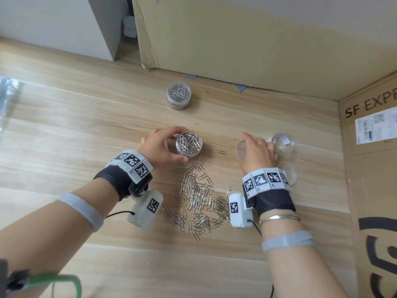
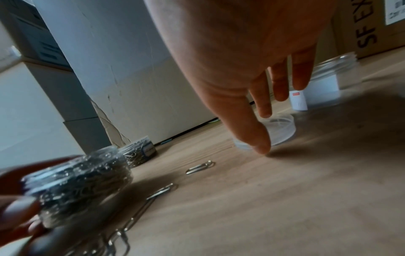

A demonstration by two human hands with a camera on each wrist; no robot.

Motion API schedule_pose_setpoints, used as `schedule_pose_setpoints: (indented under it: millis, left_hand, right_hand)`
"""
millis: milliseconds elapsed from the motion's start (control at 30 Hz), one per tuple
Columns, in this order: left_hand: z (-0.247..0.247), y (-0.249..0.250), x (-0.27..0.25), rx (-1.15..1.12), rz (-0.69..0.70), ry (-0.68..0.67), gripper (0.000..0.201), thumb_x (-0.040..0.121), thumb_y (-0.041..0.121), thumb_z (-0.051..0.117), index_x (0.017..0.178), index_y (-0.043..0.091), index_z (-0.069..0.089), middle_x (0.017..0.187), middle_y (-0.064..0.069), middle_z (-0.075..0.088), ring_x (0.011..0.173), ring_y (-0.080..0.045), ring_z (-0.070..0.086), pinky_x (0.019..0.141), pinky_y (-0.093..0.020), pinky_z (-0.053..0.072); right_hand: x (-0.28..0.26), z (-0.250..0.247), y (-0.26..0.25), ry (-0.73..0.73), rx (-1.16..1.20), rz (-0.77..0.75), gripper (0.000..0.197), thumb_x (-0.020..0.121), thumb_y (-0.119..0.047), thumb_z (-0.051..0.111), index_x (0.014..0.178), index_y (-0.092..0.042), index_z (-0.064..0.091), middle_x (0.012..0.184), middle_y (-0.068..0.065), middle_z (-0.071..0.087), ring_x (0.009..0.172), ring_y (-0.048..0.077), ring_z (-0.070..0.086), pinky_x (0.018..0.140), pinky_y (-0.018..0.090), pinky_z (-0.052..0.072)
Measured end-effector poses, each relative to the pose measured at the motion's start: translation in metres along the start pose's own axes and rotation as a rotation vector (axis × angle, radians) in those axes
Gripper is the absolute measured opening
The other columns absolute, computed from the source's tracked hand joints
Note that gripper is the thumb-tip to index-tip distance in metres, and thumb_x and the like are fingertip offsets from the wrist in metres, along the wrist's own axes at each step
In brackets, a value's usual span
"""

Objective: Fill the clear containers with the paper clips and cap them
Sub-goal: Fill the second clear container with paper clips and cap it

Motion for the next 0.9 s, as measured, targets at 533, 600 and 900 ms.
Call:
schedule_pose_setpoints:
  millis: [533, 600, 900]
  left_hand:
    - [0.018, 0.040, 0.011, -0.186, 0.040, -0.026, 0.070, 0.062, 0.016, 0.081, 0.121, 0.020, 0.045, 0.120, 0.000, 0.059, 0.091, -0.016, 0.063, 0.075, -0.026, 0.051]
    - [0.018, 0.042, 0.012, -0.213, 0.058, -0.020, 0.072, 0.062, 0.018, 0.081, 0.124, 0.020, 0.044, 0.127, -0.001, 0.056, 0.095, -0.016, 0.062, 0.078, -0.027, 0.051]
    - [0.016, 0.056, 0.010, -0.226, 0.108, -0.004, 0.062, 0.065, 0.009, 0.077, 0.118, 0.018, 0.046, 0.120, 0.004, 0.055, 0.097, -0.017, 0.062, 0.081, -0.024, 0.054]
  right_hand:
    - [-0.035, -0.056, -0.068, 0.202, 0.597, -0.452, 0.027, 0.071, -0.027, 0.070, 0.074, -0.021, 0.044, 0.118, -0.005, 0.059, 0.113, 0.015, 0.049, 0.091, 0.024, 0.033]
    - [-0.038, -0.056, -0.072, 0.189, 0.553, -0.474, 0.028, 0.070, -0.033, 0.072, 0.079, -0.022, 0.048, 0.118, -0.009, 0.059, 0.115, 0.015, 0.048, 0.094, 0.027, 0.033]
    - [-0.037, -0.046, -0.076, 0.044, 0.387, -0.509, 0.063, 0.074, -0.037, 0.066, 0.132, -0.038, 0.041, 0.132, -0.015, 0.050, 0.125, 0.013, 0.039, 0.105, 0.034, 0.033]
Point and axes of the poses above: each hand's wrist, its own x-axis towards the middle knuckle, its own z-axis out of the palm, y = z × x, the point moved 9 cm from there along x, towards the middle knuckle
